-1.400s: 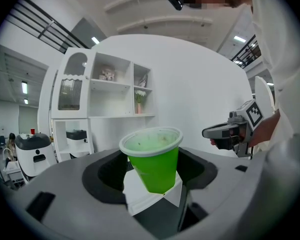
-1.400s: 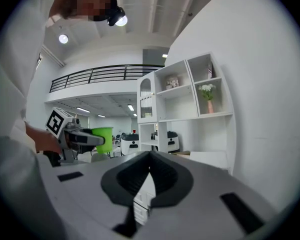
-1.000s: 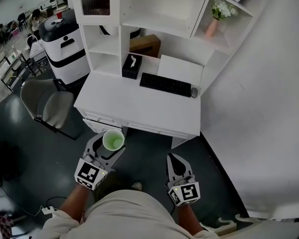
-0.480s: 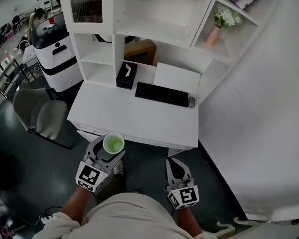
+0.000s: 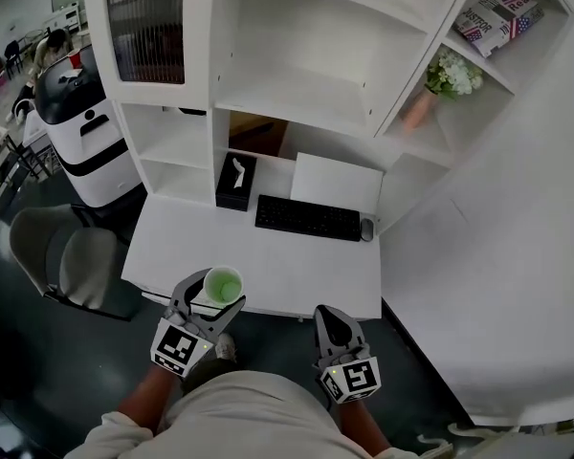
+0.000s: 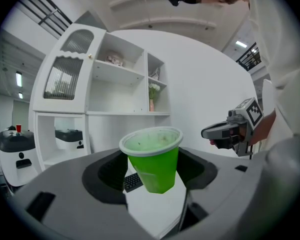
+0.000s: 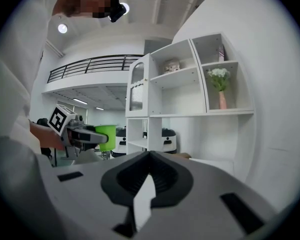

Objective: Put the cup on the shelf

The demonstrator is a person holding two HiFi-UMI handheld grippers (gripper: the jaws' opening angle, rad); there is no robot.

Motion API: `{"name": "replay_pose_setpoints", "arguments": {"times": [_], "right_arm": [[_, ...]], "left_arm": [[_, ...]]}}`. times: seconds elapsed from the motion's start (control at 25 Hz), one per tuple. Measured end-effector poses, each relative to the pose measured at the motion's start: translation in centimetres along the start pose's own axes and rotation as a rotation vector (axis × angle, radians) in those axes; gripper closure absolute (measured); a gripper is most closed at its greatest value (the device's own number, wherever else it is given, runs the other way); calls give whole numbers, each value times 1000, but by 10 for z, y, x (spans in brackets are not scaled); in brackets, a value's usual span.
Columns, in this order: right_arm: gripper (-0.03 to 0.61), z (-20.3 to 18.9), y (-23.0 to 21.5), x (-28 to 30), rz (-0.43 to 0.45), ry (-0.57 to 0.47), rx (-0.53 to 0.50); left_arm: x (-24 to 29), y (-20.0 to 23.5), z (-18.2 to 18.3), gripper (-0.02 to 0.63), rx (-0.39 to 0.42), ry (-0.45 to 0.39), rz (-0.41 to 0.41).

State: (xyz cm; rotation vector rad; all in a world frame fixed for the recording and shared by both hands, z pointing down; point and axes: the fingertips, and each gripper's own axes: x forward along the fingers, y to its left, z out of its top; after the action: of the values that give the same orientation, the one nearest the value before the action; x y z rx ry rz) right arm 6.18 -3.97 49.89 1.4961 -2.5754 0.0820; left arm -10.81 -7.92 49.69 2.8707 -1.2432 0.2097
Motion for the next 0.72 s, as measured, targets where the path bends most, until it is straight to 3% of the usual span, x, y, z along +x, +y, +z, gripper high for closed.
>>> {"name": "replay_pose_setpoints", "arguments": {"times": [0.24, 0.72], "right_arm": [[574, 5, -6, 48, -26, -5, 21], [574, 8, -32, 89, 52, 9, 25]], "left_arm": [[30, 47, 1, 319, 2, 11, -32], [85, 82, 23, 319, 3, 24, 6]]}}
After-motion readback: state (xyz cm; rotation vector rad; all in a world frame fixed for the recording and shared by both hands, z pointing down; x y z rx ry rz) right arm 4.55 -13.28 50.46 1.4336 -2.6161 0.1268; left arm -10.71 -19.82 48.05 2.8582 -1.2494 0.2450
